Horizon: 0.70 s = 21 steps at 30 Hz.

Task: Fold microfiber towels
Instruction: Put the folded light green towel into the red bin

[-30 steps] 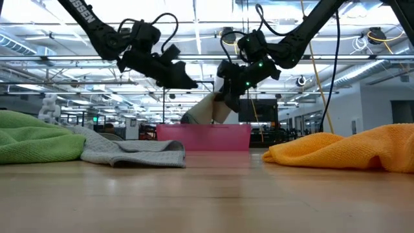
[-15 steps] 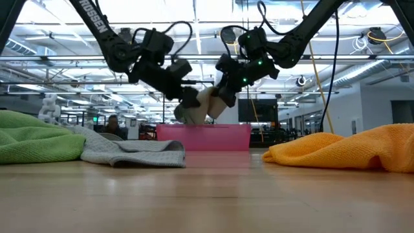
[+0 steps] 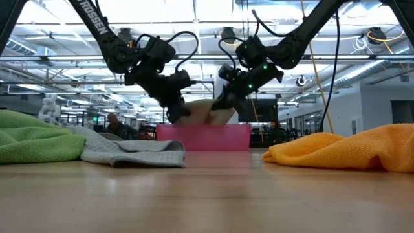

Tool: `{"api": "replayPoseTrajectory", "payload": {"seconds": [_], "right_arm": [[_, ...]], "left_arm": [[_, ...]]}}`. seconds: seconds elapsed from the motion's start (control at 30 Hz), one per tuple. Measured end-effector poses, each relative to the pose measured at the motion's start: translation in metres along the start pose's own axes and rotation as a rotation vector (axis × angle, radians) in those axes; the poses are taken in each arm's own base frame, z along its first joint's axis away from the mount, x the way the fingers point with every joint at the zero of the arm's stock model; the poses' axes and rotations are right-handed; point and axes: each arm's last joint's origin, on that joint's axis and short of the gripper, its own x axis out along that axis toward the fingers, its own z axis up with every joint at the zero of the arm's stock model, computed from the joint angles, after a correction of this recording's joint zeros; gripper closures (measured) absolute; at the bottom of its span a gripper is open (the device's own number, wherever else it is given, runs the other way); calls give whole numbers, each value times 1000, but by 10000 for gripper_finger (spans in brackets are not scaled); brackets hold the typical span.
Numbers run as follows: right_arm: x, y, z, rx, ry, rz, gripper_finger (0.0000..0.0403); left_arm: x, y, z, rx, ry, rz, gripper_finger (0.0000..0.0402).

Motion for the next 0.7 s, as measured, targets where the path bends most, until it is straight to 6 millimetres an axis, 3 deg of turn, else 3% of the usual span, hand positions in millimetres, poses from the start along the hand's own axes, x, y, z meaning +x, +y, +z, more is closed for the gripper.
{"api": "replayPoseTrajectory", "payload": {"seconds": [0.33, 0.5, 0.7], "right_arm": [[2, 12, -13, -244, 95, 60, 374], [5, 15, -17, -305, 110, 72, 371], [6, 16, -15, -303, 91, 71, 368]], "left_arm": [[0, -6, -6, 114, 42, -87, 383], [-1, -10, -10, 167, 42, -172, 365], [-2, -12, -10, 181, 46, -175, 380]]}}
